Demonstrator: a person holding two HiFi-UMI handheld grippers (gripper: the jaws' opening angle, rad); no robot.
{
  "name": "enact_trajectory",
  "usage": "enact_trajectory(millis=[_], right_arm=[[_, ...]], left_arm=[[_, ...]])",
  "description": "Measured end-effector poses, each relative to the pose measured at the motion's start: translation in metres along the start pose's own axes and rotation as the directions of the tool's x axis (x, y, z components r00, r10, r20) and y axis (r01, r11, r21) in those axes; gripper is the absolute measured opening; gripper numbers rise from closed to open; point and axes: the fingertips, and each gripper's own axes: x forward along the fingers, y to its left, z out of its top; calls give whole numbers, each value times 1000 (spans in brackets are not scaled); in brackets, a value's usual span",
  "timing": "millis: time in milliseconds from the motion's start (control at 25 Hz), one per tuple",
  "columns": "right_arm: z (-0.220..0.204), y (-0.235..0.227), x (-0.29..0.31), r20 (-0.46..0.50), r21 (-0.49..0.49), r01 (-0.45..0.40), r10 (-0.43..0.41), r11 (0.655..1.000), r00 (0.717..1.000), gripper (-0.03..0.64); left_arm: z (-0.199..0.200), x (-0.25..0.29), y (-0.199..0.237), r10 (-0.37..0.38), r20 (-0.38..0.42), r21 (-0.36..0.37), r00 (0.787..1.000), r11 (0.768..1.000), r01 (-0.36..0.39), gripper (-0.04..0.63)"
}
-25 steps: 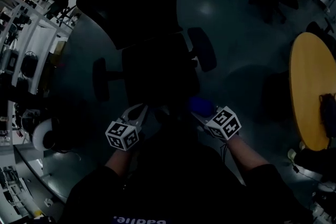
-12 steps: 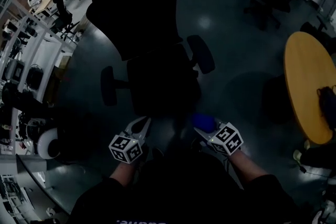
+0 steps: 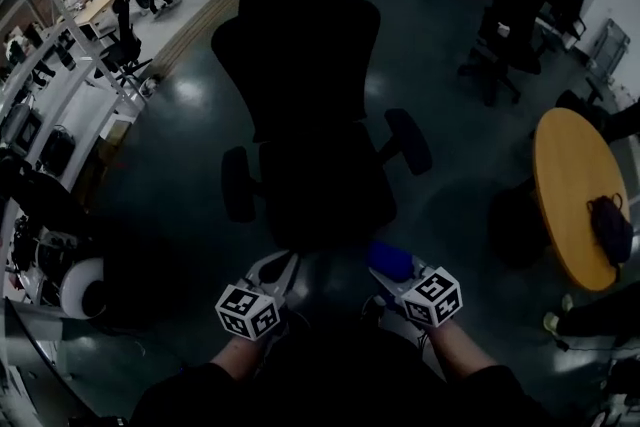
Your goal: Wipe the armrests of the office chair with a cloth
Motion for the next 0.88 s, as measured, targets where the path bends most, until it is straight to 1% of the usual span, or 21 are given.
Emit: enact_trajectory(millis=[160,280,480,560,720,880], right_arm=[[9,12,9,14,29,35,-35,999,999,84],[20,20,13,14,33,35,-35,999,999,84],[35,24,10,34,-1,11,-11,1000,999,84],[45,24,7,56,-23,5,-4,1000,998,84],[60,30,-4,119,-38,-14,19,999,993,84],[54,32,-9,127,-45,-35,41,998,991,84]], left_arm=[[3,-9,7,-47,15,10,999,999,47,15],[11,-14,7,-65,23,17,998,998,64,16],[28,-22,-6,-56,71,25,996,998,54,15],[34,-23,-15,-57,87,34,995,998,54,16],[44,-21,-30,-58,94,68,994,996,52,15],[45,-15,-40,-56,96,83,994,995,48,15]])
